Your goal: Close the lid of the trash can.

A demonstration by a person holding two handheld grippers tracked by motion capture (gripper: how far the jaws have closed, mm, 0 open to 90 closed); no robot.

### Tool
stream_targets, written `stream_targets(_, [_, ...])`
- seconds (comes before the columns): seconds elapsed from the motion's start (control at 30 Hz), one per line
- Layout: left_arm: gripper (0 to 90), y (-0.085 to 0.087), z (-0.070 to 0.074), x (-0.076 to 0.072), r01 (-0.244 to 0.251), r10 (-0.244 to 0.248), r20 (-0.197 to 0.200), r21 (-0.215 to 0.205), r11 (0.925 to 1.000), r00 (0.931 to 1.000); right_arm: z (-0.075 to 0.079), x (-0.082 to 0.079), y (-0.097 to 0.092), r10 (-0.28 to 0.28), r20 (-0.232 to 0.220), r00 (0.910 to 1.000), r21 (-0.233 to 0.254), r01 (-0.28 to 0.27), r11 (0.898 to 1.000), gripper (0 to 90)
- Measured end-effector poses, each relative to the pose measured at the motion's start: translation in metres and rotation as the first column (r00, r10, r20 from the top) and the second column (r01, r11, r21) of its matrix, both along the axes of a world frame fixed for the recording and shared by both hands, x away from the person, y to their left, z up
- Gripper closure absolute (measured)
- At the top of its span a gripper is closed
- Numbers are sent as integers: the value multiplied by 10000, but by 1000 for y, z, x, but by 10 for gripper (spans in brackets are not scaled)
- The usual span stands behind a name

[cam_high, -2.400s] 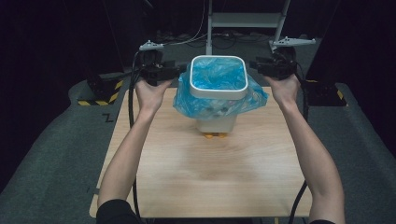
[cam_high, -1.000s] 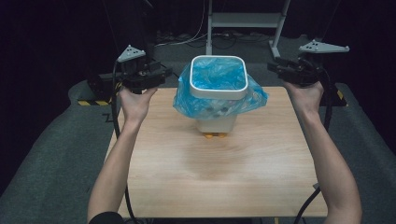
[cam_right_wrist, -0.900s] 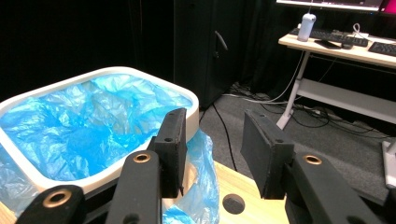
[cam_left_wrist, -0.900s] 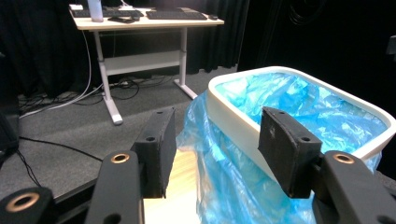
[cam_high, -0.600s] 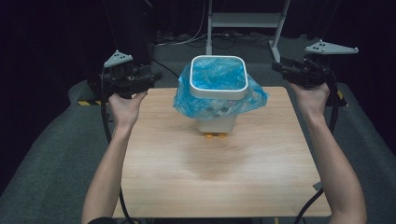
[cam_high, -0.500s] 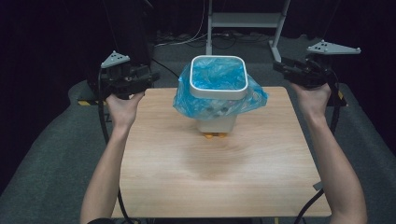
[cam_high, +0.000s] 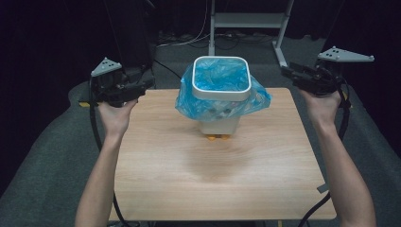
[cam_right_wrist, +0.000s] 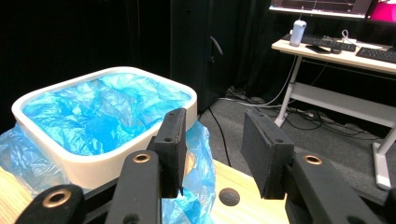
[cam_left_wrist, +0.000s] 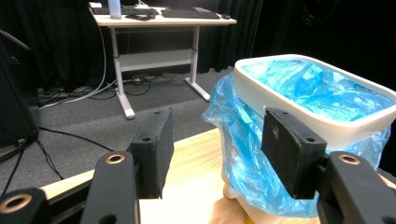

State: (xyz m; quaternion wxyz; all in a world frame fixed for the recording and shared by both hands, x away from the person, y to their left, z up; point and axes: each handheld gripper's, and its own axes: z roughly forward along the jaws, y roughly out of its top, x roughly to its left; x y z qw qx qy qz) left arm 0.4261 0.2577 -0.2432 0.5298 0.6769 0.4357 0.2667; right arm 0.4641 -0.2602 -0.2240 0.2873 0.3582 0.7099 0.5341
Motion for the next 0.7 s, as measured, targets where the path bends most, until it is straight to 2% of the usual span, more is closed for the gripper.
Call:
stream_targets(0.17, [437, 3, -1, -3, 66, -65, 100, -75, 9999, 9999, 0, -4, 0, 64, 66, 10000, 7, -64, 10000, 599])
stream_targets(0.47, [431, 3, -7, -7, 158, -158, -7, 130, 9998, 9999, -9, -17, -9, 110, 153, 9998, 217, -114, 9997, 599])
stream_targets(0.7, [430, 7, -13, -14, 87, -87, -52, 161, 9998, 9999, -15, -21, -13, 170, 32, 9998, 258, -171, 9995, 599])
